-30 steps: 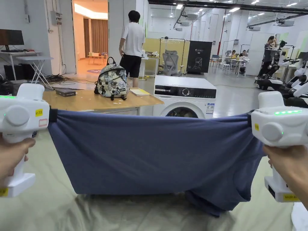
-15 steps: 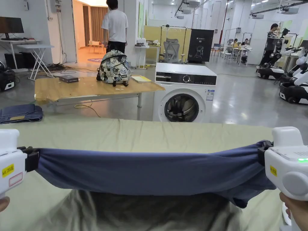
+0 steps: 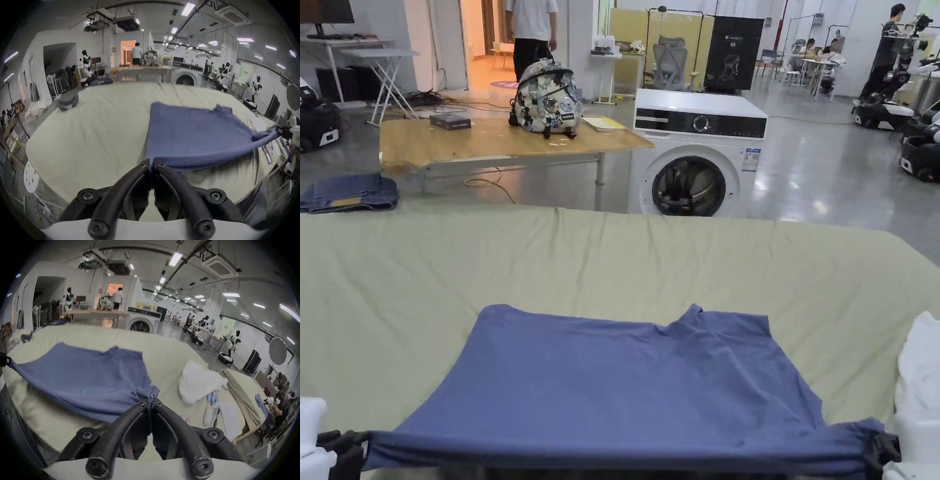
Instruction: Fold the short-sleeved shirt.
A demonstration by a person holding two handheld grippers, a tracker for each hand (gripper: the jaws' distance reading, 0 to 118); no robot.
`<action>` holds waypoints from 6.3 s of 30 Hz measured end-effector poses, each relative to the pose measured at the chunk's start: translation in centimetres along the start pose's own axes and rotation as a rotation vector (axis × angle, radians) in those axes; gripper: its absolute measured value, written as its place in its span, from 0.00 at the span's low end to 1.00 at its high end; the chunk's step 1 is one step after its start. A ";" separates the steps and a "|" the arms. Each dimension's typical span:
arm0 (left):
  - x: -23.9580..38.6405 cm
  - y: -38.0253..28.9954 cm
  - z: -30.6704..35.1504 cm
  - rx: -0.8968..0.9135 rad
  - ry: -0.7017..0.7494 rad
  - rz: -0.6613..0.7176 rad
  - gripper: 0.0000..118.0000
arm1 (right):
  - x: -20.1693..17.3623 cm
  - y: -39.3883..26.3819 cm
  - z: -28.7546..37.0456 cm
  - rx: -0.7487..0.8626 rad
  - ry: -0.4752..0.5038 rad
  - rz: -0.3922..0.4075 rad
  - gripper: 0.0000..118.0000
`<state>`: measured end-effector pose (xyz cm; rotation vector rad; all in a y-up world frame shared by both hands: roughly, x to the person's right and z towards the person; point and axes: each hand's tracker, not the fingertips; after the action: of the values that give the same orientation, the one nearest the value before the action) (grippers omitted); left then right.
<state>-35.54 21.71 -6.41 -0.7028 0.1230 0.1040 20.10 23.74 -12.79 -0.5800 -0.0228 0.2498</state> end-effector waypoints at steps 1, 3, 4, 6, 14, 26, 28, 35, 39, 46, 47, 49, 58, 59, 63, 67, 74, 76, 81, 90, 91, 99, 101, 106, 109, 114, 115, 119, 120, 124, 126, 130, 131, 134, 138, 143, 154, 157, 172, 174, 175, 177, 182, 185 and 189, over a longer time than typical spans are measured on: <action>0.1 -0.6 -0.4 -0.013 0.004 -0.011 0.00 | 0.0 -1.0 -0.3 -0.025 0.004 0.002 0.01; 0.1 -1.9 -1.4 -0.066 0.008 -0.034 0.00 | -0.3 -2.9 -1.0 -0.070 0.010 0.012 0.01; 0.2 -2.2 -1.8 -0.078 0.003 -0.037 0.00 | -0.5 -3.7 -1.4 -0.101 0.011 0.024 0.01; 0.1 -3.1 -2.9 -0.128 -0.004 -0.027 0.00 | -0.1 -5.6 -2.9 -0.153 0.026 0.010 0.01; -0.2 -5.2 -6.9 -0.336 0.000 -0.042 0.00 | 0.4 -9.3 -6.9 -0.349 0.107 -0.003 0.01; -0.5 -3.9 -6.6 -0.330 -0.018 0.040 0.19 | -0.2 -7.9 -7.4 -0.422 0.056 0.019 0.54; -0.4 -2.9 -6.1 -0.274 -0.004 0.070 0.34 | 0.2 -6.5 -6.2 -0.360 0.050 -0.004 0.67; 2.3 2.1 -5.1 -0.038 -0.048 0.064 0.38 | -0.9 -0.8 -4.5 -0.052 0.048 -0.110 0.67; 5.1 4.5 -4.9 0.120 -0.033 0.000 0.38 | -3.5 1.8 -4.7 0.145 0.063 -0.167 0.59; 8.4 6.7 -4.6 0.308 -0.008 -0.094 0.03 | -7.0 4.1 -3.5 0.319 0.071 -0.205 0.06; 8.7 6.8 -4.5 0.317 -0.015 -0.108 0.00 | -7.3 4.2 -3.4 0.324 0.065 -0.205 0.01; 9.6 6.9 -4.3 0.318 -0.011 -0.108 0.00 | -7.6 4.4 -3.3 0.339 0.066 -0.212 0.00; 7.4 6.1 -4.6 0.185 -0.005 -0.070 0.00 | -7.4 4.3 -4.0 0.324 0.082 -0.233 0.00; 6.6 5.8 -4.7 0.132 -0.027 -0.068 0.00 | -7.4 4.2 -4.2 0.317 0.084 -0.229 0.00; 3.0 3.7 -4.4 -0.019 -0.030 -0.001 0.00 | -7.4 3.7 -4.9 0.286 0.093 -0.215 0.00; 1.0 1.1 -3.4 -0.152 -0.006 0.055 0.00 | -7.6 3.2 -5.7 0.244 0.104 -0.214 0.00; -1.4 -2.5 -4.8 -0.310 0.016 0.149 0.62 | -8.2 2.6 -6.2 0.213 0.125 -0.199 0.00; -1.4 -3.3 -5.5 -0.337 0.023 0.154 0.62 | -8.3 2.6 -6.3 0.208 0.126 -0.195 0.00; -0.7 -5.3 -8.2 -0.452 0.091 0.115 0.62 | -8.3 2.2 -6.3 0.192 0.127 -0.185 0.00; 1.3 -5.3 -7.7 -0.405 0.027 0.007 0.06 | -7.8 1.1 -6.5 0.149 0.119 -0.195 0.00; 1.3 -5.3 -7.9 -0.410 0.051 0.011 0.03 | -7.6 1.0 -6.5 0.136 0.123 -0.202 0.00; 1.0 -4.9 -7.5 -0.405 0.036 0.015 0.01 | -3.6 -0.5 -6.2 -0.036 0.122 -0.161 0.00; 1.0 -5.0 -7.5 -0.404 0.035 0.023 0.01 | -2.4 -1.0 -5.9 -0.099 0.133 -0.130 0.20; 0.9 -4.9 -7.6 -0.405 0.033 0.021 0.01 | -0.2 -3.9 -6.1 -0.252 0.149 -0.091 0.50; 0.7 -4.8 -7.6 -0.404 0.027 0.029 0.01 | 0.3 -6.7 -7.3 -0.349 0.153 -0.095 0.54; 0.5 -4.8 -7.5 -0.405 0.016 0.044 0.01 | -0.2 -9.9 -8.7 -0.439 0.212 -0.114 0.39; 0.4 -4.8 -7.5 -0.406 0.014 0.047 0.01 | -0.3 -10.1 -8.6 -0.410 0.229 -0.141 0.25; 0.7 -4.5 -7.1 -0.401 0.007 0.056 0.01 | -1.0 -9.4 -8.6 -0.418 0.225 -0.139 0.07; 0.6 -4.3 -6.9 -0.387 0.000 0.068 0.01 | -1.0 -9.3 -8.5 -0.412 0.229 -0.119 0.05; 0.3 -2.6 -6.3 -0.330 -0.044 0.116 0.01 | -0.3 -8.1 -7.5 -0.373 0.254 -0.147 0.05; 0.5 -1.0 -6.0 -0.293 -0.060 0.123 0.01 | 0.1 -6.6 -6.6 -0.332 0.249 -0.158 0.05; 0.3 2.3 -7.2 -0.239 -0.083 0.112 0.01 | 0.3 -3.4 -5.5 -0.259 0.261 -0.183 0.05; 0.2 3.1 -7.4 -0.225 -0.089 0.108 0.01 | 0.4 -2.7 -5.6 -0.250 0.259 -0.178 0.05; 0.5 5.9 -8.1 -0.181 -0.099 0.114 0.01 | 1.0 -0.6 -7.0 -0.207 0.243 -0.177 0.05; 0.5 9.2 -10.4 -0.141 -0.104 0.132 0.01 | 2.1 2.2 -10.5 -0.172 0.233 -0.220 0.05; 0.6 12.0 -14.8 -0.145 -0.085 0.129 0.01 | 2.0 5.6 -15.4 -0.172 0.228 -0.252 0.05; 1.1 12.8 -22.9 -0.259 -0.027 0.148 0.01 | -0.9 7.1 -26.1 -0.289 0.201 -0.197 0.05; 1.4 12.7 -23.6 -0.273 -0.022 0.149 0.01 | -1.3 6.9 -26.9 -0.298 0.199 -0.181 0.07; 4.0 13.1 -16.7 0.007 -0.060 0.076 0.42 | -3.1 8.9 -18.9 0.072 0.122 -0.179 0.59; 4.5 12.4 -15.5 0.064 -0.058 0.067 0.42 | -3.8 9.0 -17.2 0.111 0.115 -0.201 0.58; 4.8 12.1 -14.8 0.079 -0.055 0.062 0.40 | -4.1 8.9 -16.5 0.131 0.113 -0.210 0.49; 5.5 11.2 -13.4 0.144 -0.049 0.049 0.21 | -4.8 8.5 -16.0 0.172 0.105 -0.223 0.14; 5.5 9.2 -11.7 0.197 -0.026 0.040 0.00 | -6.2 8.2 -13.1 0.224 0.122 -0.258 0.00; 5.1 8.5 -10.8 0.197 -0.018 0.033 0.00 | -6.8 8.3 -11.7 0.243 0.140 -0.256 0.00; 3.6 7.7 -10.7 0.162 -0.015 0.058 0.00 | -7.5 8.1 -10.5 0.258 0.154 -0.225 0.00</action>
<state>-33.87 20.81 -19.93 -0.5372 0.1362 0.1531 11.90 22.80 -25.64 -0.3350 0.0917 -0.0127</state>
